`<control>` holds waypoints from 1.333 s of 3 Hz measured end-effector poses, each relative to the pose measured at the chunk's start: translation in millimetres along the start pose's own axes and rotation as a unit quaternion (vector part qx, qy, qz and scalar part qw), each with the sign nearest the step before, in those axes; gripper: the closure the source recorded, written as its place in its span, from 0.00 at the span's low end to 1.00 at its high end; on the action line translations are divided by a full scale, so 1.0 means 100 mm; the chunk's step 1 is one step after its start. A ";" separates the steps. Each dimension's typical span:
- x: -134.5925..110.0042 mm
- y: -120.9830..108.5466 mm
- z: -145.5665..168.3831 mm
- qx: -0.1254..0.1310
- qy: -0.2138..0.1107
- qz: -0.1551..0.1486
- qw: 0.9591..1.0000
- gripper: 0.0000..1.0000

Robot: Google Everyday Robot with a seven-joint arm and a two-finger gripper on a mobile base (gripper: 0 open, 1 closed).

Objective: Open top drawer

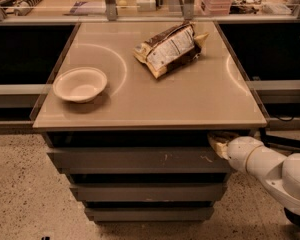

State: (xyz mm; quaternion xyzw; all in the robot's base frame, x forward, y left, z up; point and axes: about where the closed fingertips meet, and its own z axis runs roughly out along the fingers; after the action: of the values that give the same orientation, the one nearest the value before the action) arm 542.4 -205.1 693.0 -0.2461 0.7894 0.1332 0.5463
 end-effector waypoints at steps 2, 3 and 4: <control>0.05 0.00 0.05 -0.003 0.020 0.000 1.000 1.00; 0.06 0.06 0.06 -0.010 0.039 -0.001 0.999 1.00; 0.11 0.07 0.05 -0.015 0.060 -0.002 0.998 1.00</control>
Offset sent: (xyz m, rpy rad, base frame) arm 0.0032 0.0011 -0.0510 -0.2027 0.3274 0.0202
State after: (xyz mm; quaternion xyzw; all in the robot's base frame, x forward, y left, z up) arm 539.4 -199.4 680.9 -0.2629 0.8184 0.1289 0.4945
